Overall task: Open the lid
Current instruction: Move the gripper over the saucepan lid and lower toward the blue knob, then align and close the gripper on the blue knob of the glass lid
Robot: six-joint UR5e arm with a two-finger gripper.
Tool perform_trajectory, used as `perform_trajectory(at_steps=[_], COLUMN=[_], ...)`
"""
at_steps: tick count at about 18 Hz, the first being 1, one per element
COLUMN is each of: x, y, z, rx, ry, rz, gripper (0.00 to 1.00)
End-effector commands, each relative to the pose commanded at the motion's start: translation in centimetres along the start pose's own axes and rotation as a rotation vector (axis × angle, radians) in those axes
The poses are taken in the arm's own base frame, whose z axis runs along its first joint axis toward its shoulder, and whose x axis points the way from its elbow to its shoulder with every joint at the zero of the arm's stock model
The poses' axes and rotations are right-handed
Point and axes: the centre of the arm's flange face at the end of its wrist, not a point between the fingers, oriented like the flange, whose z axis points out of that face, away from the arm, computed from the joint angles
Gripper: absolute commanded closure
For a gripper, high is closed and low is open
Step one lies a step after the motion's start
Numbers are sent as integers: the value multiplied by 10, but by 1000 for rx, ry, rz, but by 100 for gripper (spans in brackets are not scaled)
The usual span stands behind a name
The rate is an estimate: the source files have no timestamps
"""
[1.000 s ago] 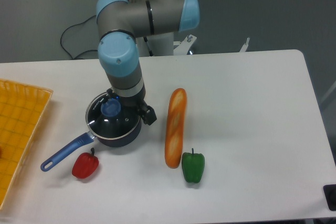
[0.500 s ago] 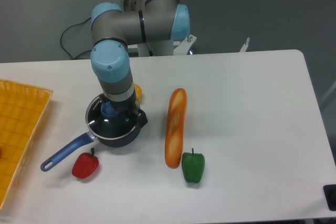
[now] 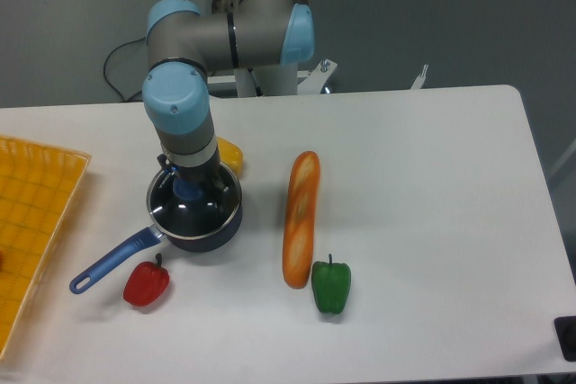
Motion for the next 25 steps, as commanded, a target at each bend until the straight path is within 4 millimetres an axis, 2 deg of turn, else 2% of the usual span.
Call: perform_trajectory(at_steps=[4,25], x=[6,10], y=[4,5], z=[8,17], rx=[21,29], ry=[-23,-32], rz=[3,6], gripper=[0,0])
